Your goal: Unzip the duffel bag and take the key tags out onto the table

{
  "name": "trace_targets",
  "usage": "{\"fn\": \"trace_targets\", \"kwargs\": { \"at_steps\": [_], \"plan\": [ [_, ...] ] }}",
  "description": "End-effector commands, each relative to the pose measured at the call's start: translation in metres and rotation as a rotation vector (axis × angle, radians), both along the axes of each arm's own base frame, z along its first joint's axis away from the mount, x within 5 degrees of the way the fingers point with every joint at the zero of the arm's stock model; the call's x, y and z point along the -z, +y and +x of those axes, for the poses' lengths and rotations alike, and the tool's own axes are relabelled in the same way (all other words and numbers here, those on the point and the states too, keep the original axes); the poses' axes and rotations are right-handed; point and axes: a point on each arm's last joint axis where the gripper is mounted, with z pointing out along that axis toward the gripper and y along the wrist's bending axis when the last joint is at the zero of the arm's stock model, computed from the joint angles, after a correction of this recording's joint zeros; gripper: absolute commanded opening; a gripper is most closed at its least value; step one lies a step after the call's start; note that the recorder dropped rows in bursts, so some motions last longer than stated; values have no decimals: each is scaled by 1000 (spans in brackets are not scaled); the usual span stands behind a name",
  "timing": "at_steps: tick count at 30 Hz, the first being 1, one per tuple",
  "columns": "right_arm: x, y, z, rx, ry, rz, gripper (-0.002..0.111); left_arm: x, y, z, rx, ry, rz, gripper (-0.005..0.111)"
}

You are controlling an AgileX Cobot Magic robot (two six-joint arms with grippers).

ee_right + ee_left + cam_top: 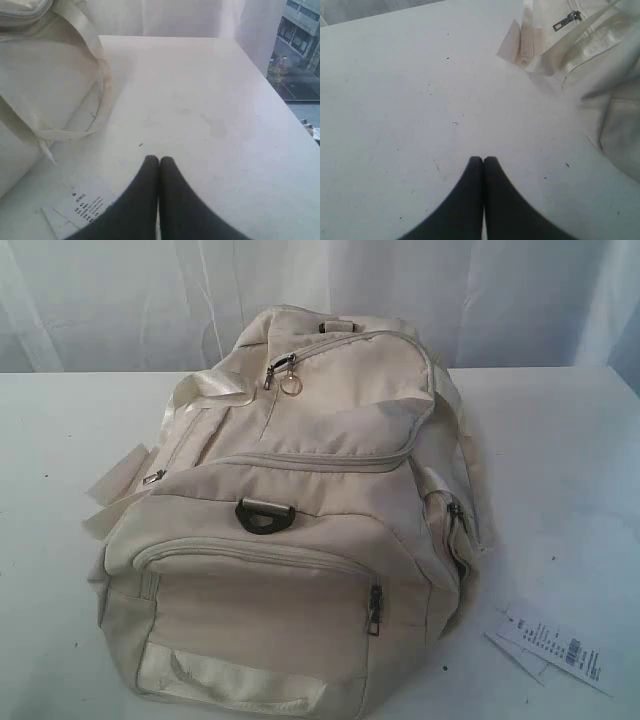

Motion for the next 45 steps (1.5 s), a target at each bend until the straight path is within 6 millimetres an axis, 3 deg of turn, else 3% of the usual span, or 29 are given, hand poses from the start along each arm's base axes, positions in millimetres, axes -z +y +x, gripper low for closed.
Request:
{"fn": "trace_targets", "kwargs": {
  "at_steps": [1,14,19,25,31,45],
  "plan": [
    [1,0,0,-11,-6,-6,0,1,0,0,4,-2,-10,1],
    [1,0,0,-11,-6,-6,0,1,0,0,5,-9,-2,1],
    [1,0,0,-11,-6,-6,0,-8,2,3,14,-113,128,1],
    [1,0,0,-11,-8,-5,0,-16,5,4,-14,-196,140,1],
    [-3,1,1,-14,-53,-2,0,-17,5,4,-80,-204,-108,1],
    [-46,3,-1,-33,-523,83,0,-30,9,5,-191,-339,-543,1]
  ]
}}
